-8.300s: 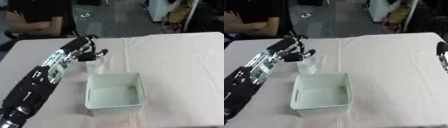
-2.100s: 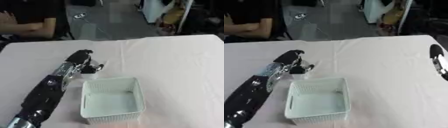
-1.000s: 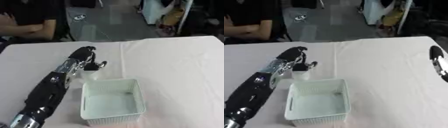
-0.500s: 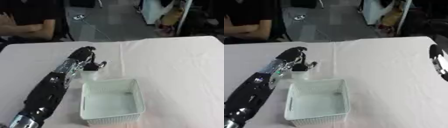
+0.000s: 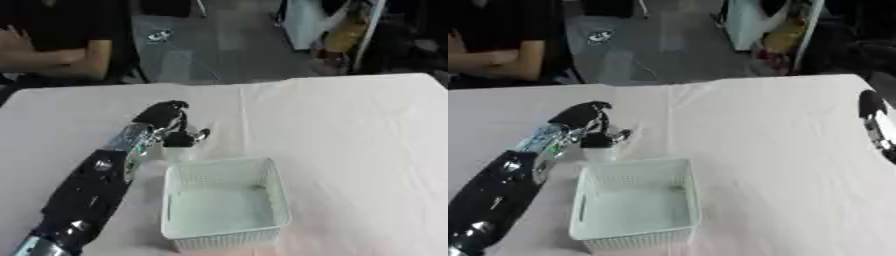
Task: Pick up objects on the table and place them in the box.
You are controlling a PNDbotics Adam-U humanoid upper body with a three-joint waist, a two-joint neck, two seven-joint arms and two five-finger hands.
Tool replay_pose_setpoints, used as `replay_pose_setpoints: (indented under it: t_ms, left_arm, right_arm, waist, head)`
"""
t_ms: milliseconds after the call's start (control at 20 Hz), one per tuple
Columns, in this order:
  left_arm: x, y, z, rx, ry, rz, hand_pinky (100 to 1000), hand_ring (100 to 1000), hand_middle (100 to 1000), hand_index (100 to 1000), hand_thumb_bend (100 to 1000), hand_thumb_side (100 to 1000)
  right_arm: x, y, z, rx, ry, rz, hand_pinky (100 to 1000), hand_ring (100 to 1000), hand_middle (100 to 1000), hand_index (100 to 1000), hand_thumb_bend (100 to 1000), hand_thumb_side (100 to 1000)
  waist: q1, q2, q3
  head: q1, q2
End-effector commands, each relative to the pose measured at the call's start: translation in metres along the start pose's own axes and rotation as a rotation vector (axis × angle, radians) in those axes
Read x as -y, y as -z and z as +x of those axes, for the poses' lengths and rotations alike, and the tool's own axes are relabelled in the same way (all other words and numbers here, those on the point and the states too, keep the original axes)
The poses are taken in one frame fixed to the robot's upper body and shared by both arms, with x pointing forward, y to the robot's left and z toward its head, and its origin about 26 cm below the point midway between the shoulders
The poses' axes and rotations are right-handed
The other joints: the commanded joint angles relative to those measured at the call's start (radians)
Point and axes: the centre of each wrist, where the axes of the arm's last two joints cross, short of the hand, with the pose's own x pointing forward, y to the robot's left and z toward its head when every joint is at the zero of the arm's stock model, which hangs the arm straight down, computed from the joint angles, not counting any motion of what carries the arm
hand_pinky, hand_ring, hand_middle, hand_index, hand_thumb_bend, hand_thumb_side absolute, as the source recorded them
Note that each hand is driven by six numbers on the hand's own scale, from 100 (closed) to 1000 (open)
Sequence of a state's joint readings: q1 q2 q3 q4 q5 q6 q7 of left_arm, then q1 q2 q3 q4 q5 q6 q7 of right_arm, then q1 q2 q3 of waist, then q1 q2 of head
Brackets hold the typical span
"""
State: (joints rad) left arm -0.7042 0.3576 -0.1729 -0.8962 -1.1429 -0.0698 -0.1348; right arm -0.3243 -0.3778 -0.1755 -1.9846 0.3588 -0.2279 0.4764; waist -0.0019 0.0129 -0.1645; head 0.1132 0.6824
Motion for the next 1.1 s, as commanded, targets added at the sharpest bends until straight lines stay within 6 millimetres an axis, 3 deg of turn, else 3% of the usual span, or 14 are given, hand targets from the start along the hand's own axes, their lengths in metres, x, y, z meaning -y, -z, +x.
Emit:
replay_pose_setpoints:
  t_ms: [50,400,800,1100]
  left_arm:
    - [-0.018,-0.001,-0.008,-0.007,0.026,0.038,958,991,929,481,882,1000]
    - [-0.019,0.0,-0.007,-0.004,0.031,0.039,956,990,928,480,884,1000]
    - [0.0,0.0,-0.002,0.004,0.036,-0.026,945,984,925,481,892,1000]
    - [0.02,-0.001,0.0,-0.002,0.042,-0.111,888,950,898,490,902,1000]
  right_arm:
    - [0.008,0.001,0.004,0.011,-0.029,-0.006,890,918,907,940,100,646]
    - [0.008,0.001,0.004,0.011,-0.029,-0.007,890,918,906,940,100,646]
    - [0.008,0.002,0.004,0.018,-0.028,-0.008,890,918,906,940,100,644]
    - [0.008,0.003,0.005,0.024,-0.027,-0.007,891,918,906,940,100,644]
  waist:
    - [-0.002,-0.012,-0.001]
    - [-0.002,-0.013,-0.001]
    - [-0.004,-0.006,-0.001]
    - [-0.004,-0.003,0.0]
  head:
    - [-0.005,-0.007]
    - [-0.005,-0.01]
    - [0.0,-0.009]
    - [0.003,-0.011]
